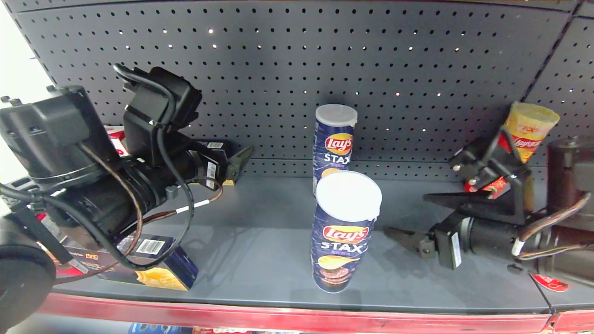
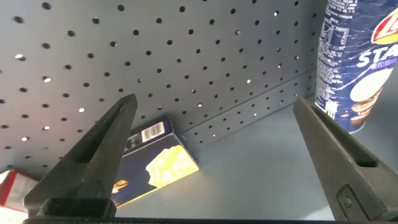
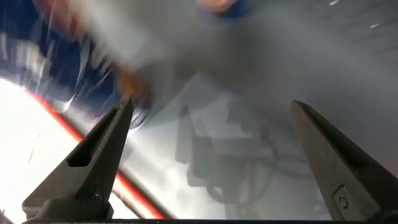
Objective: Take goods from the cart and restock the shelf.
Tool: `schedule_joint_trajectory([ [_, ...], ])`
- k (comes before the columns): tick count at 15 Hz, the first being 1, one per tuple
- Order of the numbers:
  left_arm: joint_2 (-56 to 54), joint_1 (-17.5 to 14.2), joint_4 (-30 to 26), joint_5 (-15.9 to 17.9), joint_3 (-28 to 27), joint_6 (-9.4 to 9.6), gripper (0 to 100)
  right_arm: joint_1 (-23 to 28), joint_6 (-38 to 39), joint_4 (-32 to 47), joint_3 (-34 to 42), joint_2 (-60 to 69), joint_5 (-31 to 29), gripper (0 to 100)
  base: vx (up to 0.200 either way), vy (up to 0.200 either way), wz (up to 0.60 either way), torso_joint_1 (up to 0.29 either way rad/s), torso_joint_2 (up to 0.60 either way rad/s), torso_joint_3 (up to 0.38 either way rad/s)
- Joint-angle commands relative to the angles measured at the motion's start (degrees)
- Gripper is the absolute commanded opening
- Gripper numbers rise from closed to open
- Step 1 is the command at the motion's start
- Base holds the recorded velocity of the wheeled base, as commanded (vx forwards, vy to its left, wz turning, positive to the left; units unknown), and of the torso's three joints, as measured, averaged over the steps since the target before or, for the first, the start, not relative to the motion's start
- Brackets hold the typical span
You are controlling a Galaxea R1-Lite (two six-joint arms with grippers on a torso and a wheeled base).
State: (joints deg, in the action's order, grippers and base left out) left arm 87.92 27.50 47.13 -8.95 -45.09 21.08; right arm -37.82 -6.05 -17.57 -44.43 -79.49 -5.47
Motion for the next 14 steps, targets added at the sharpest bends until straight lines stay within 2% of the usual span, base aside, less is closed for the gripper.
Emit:
schedule_joint_trajectory([
  [1,-6.3,-0.3,-0.3,-0.1,2.9,-0.25,100,5.1,-0.1,-0.5,-0.4,9.5,0.3,100,0.000,0.000,0.00,0.000,0.00,0.000],
  [5,-17.7,-0.2,-0.3,-0.6,9.7,-0.16,100,5.9,-0.6,-0.5,-0.2,20.8,-0.5,100,0.000,0.000,0.00,0.000,0.00,0.000],
  [8,-24.9,-0.2,-0.3,-1.7,14.2,0.54,100,6.0,-0.8,0.4,0.3,28.4,-4.5,100,0.000,0.000,0.00,0.000,0.00,0.000],
  [10,-31.2,-0.1,-0.7,-2.9,17.7,0.63,100,5.9,-0.9,0.9,5.1,36.3,-4.7,100,0.000,0.000,0.00,0.000,0.00,0.000],
  [12,-36.1,-0.3,-4.7,-3.1,19.0,0.54,100,6.8,-0.9,1.0,9.5,42.7,-4.8,100,0.000,0.000,0.00,0.000,0.00,0.000],
  [14,-44.1,-0.2,-13.3,-4.9,18.8,0.63,100,8.4,-1.0,1.0,14.7,50.3,-4.6,100,0.000,0.000,0.00,0.000,0.00,0.000],
])
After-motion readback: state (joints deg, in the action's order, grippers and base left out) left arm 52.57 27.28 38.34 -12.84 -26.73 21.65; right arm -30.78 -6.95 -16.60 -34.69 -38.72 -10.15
